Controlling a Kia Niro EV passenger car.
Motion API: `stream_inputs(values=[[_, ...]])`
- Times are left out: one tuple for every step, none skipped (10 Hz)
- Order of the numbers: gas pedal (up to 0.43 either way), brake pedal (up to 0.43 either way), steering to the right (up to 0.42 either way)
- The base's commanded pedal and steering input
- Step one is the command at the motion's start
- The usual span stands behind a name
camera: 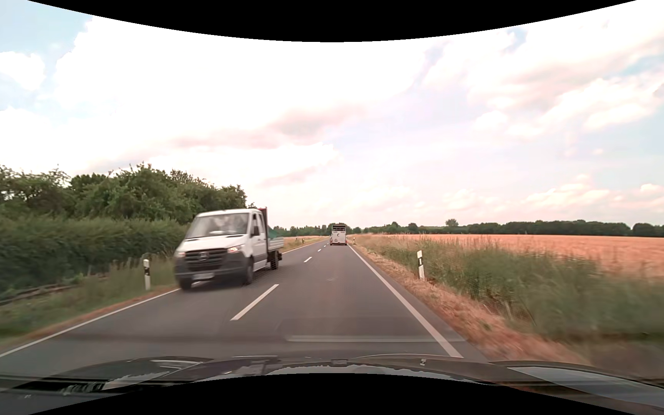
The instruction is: Follow the waypoints while adhering to traffic rules and regulations
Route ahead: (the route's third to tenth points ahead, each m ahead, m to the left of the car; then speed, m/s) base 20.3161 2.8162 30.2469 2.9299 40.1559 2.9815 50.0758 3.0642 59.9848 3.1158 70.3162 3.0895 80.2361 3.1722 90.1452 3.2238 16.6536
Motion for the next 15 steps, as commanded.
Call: stream_inputs(values=[[0.138,0.000,-0.002],[0.130,0.000,-0.002],[0.130,0.000,-0.002],[0.130,0.000,-0.002],[0.130,0.000,-0.002],[0.130,0.000,-0.002],[0.130,0.000,-0.002],[0.130,0.000,-0.003],[0.130,0.000,-0.004],[0.130,0.000,-0.004],[0.138,0.000,-0.005],[0.157,0.000,-0.004],[0.169,0.000,-0.004],[0.177,0.000,-0.004],[0.177,0.000,-0.004]])
